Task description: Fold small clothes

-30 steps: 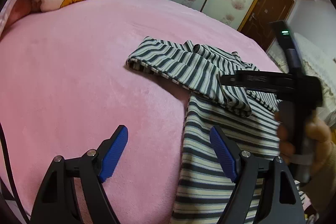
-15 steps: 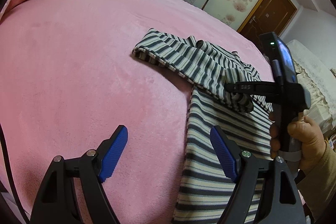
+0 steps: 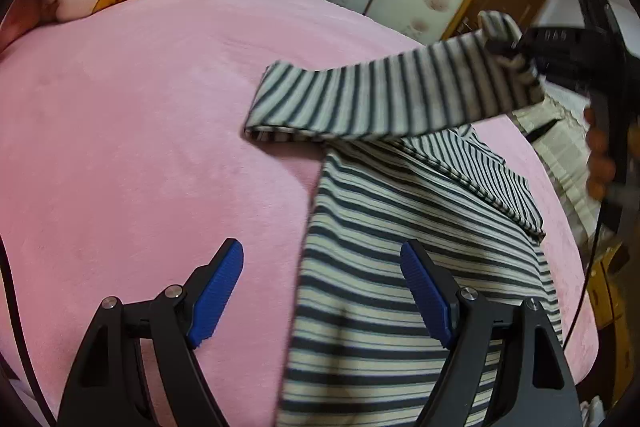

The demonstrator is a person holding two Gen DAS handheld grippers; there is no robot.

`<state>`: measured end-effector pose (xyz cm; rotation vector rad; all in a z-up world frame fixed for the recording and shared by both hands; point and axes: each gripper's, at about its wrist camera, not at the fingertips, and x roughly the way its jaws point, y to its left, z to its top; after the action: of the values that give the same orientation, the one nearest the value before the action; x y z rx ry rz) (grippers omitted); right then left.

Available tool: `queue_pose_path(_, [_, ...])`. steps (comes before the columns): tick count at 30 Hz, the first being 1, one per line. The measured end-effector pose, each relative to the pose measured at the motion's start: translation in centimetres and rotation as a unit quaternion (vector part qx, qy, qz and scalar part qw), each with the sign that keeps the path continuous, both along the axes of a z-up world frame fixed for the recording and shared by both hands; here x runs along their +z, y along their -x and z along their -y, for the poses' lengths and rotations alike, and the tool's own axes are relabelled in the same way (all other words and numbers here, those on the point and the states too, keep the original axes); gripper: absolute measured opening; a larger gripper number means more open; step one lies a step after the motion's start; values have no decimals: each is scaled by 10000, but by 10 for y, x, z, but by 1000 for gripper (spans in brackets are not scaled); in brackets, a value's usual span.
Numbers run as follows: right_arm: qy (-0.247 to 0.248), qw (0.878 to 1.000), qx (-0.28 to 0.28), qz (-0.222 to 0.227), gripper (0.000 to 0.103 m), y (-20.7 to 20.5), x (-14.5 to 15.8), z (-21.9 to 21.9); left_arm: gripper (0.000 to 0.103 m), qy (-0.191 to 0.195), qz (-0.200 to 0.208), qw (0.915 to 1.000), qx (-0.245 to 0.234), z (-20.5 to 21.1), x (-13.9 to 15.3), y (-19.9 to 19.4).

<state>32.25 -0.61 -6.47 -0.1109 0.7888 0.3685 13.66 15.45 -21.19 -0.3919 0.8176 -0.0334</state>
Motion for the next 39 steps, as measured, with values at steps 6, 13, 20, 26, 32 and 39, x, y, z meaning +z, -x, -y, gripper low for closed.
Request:
queue_pose_path(6, [-55,9971,-760,45,13,-21,5,81,80,-190,-14,9994,-286,23,3,-12])
queue_pose_path(13, [-11,9745,-2047,-917,44,-44,-71,195,80,-555,-124,9970,-516,45,-2,-41])
queue_pose_path(20, [-796,9542,-2563,-1320,44,-34,-100,259,80,-1113,-317,9925,-387,47,-7,-97])
queue_pose_path(26, [-1034,9500,-2537,-1496,44,-24,-115,269,80,-1028,-745,9916,-243,36,-24,-140])
queue_pose_path(32, [-1107,9490,-2397,-1724,44,-17,-137,271,51,-812,-820,9932,-175,29,-29,-161])
queue_pose_path(39, [-497,9589,-2241,-1670,15,-17,-144,253,13,-457,-838,9952,-196,25,-26,-165])
